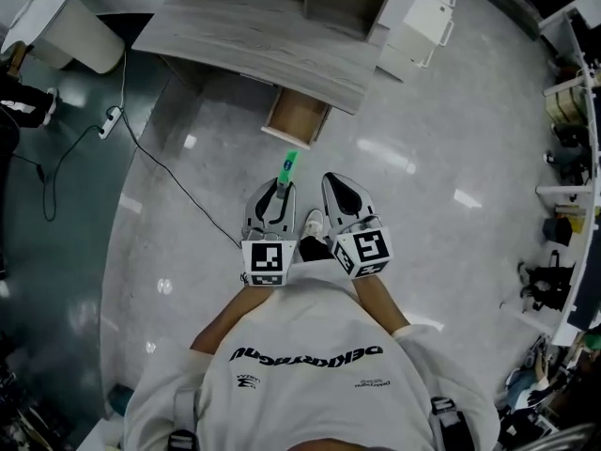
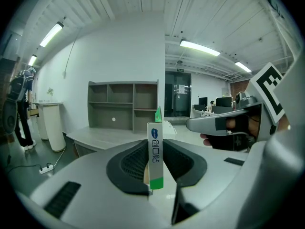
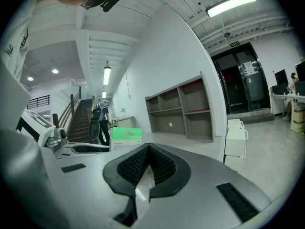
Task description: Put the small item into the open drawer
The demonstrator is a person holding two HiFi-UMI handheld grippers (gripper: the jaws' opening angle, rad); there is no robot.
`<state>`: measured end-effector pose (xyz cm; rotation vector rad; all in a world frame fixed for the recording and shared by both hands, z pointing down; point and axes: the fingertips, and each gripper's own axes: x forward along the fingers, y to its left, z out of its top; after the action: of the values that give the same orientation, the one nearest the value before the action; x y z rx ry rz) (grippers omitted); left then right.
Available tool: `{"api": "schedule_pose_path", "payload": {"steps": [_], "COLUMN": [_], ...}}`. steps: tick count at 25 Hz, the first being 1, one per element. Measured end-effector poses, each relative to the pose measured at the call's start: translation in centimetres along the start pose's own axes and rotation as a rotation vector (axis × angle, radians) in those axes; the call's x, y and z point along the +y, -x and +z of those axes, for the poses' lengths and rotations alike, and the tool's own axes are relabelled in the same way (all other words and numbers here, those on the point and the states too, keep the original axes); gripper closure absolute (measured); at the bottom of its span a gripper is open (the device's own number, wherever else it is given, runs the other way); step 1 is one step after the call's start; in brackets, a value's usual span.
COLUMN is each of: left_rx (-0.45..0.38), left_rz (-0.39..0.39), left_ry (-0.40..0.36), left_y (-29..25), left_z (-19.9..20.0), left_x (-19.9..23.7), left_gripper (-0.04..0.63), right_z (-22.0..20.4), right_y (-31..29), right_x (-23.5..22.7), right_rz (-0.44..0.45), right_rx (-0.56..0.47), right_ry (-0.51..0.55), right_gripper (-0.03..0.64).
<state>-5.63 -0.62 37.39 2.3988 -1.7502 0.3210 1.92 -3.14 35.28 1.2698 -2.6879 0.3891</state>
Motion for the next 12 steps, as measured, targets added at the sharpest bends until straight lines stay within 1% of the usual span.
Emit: {"api": "schedule_pose_path", "payload": {"steps": [4, 9, 12], "left_rx": [0.042, 0.099, 0.115], "left_rz": [0.02, 0.038, 0.048], "left_ry": [-0.001, 0.001, -0.005], "left_y": [-0.8, -2.8, -4.0], "left_z": [-0.4, -1.8, -2.3], "left_x": [-0.8, -0.6, -0.3], "left_gripper": [0.494, 0.494, 0.494], "right_z": [-0.4, -2.1, -3.0], "right_y": [0.0, -1.3, -2.1], "right_x": [-0.9, -2.6, -3.4], "right_rz": [0.027, 0.041, 0.052], "right_rx": [0.028, 0.069, 0.087], "right_ry": [-0.02, -0.048, -0.06], "right_gripper": [0.588, 0.588, 0.588]}}
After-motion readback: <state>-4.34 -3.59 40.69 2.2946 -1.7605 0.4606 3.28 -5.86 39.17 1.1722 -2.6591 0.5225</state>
